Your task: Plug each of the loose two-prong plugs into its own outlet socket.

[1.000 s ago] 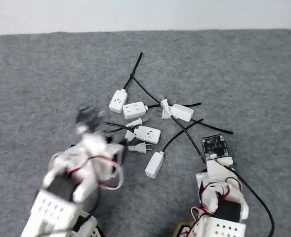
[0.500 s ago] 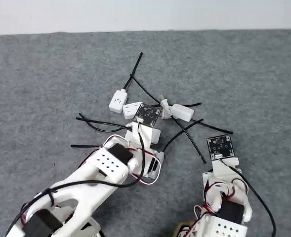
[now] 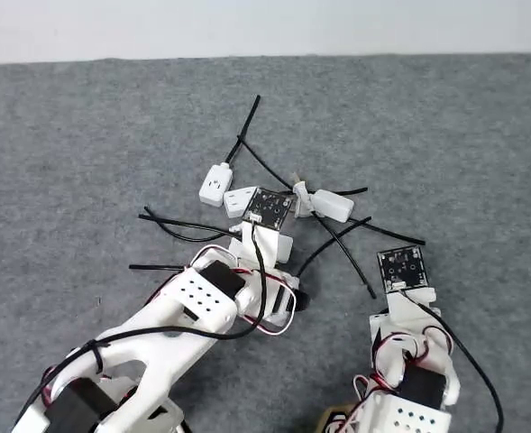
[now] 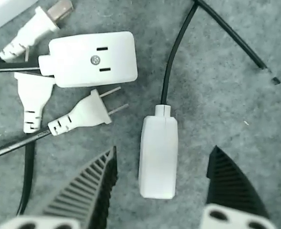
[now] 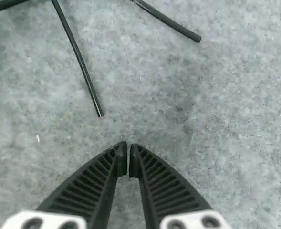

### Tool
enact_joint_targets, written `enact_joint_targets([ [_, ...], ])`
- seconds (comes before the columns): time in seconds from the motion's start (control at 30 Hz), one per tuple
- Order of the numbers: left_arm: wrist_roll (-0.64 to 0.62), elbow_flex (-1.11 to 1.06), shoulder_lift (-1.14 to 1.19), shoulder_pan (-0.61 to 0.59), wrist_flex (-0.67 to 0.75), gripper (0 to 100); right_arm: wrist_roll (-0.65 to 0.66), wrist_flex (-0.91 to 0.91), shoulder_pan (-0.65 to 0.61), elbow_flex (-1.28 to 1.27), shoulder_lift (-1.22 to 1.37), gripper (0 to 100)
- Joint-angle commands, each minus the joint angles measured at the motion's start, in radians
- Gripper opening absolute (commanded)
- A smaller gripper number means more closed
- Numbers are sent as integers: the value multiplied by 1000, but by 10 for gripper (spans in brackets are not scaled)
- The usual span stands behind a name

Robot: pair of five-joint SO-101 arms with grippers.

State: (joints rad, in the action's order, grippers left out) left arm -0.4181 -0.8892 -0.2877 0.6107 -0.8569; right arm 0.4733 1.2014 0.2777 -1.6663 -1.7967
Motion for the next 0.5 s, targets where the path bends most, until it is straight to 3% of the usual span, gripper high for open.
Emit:
enact_joint_targets([
  [0.0, -12, -10, -2, 63, -28, 298, 17, -22, 10, -15, -13, 20],
  [0.3, -9, -35, -2, 52, -2, 286, 17, -22, 10, -15, -13, 20],
  [0.47, -6, -58, -2, 60, 58, 86, 17, -21, 10, -15, -13, 20],
])
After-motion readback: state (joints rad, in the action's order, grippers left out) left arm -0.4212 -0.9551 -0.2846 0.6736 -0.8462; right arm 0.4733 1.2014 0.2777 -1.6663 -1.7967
